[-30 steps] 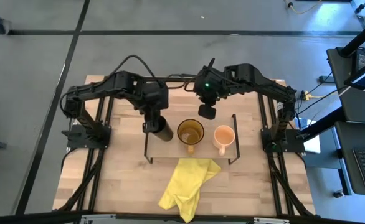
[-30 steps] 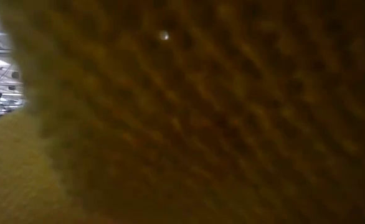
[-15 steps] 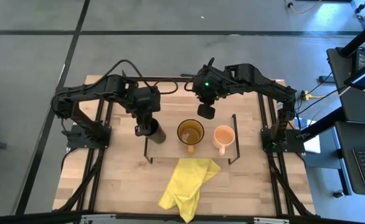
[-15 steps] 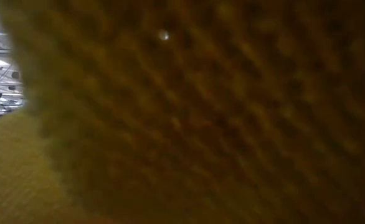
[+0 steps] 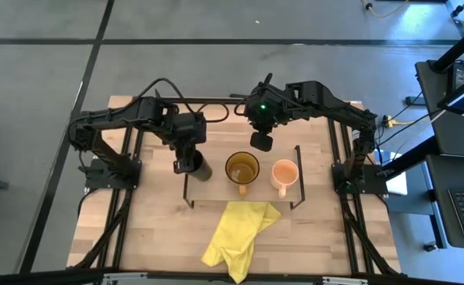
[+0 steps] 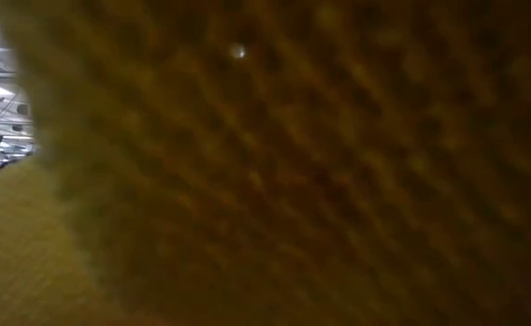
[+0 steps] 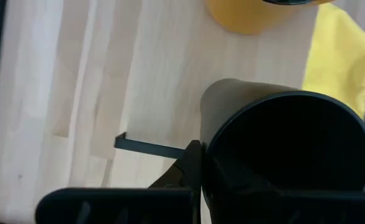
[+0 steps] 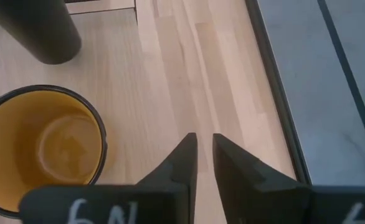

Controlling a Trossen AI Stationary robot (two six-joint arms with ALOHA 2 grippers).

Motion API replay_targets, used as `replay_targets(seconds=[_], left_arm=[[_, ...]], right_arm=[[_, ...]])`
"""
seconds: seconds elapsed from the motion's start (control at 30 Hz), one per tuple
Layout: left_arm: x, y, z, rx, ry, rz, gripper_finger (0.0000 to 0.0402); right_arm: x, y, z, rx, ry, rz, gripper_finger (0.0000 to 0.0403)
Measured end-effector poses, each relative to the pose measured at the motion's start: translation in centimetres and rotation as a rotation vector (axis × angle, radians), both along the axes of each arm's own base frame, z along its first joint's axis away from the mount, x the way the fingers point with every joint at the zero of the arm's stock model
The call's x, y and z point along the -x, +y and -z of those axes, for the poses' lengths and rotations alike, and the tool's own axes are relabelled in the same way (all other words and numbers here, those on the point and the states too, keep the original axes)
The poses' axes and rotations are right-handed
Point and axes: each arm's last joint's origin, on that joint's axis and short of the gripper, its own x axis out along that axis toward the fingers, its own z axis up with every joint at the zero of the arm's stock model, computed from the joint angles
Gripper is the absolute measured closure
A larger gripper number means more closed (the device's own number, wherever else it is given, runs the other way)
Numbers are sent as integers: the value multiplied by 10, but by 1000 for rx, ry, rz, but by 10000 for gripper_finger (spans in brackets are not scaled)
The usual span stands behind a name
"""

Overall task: Stack small to large cups/mugs on shelf
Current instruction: Put the black cup on the shelf

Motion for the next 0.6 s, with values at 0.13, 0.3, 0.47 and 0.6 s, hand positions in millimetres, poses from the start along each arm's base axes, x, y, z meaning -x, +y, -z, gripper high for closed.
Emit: replay_targets(seconds=[0.13, 0.3, 0.47, 0.6], left_arm=[[-2, 0, -1, -6, -26, 1, 401], [-3, 0, -1, -5, -29, 0, 401], [-7, -2, 2, -4, -17, 7, 401], [-12, -5, 6, -3, -5, 19, 401]], right_arm=[[0, 0, 0, 0, 1, 0, 350], [0, 0, 0, 0, 1, 0, 350], [0, 0, 0, 0, 2, 0, 350], [0, 0, 0, 0, 3, 0, 350]])
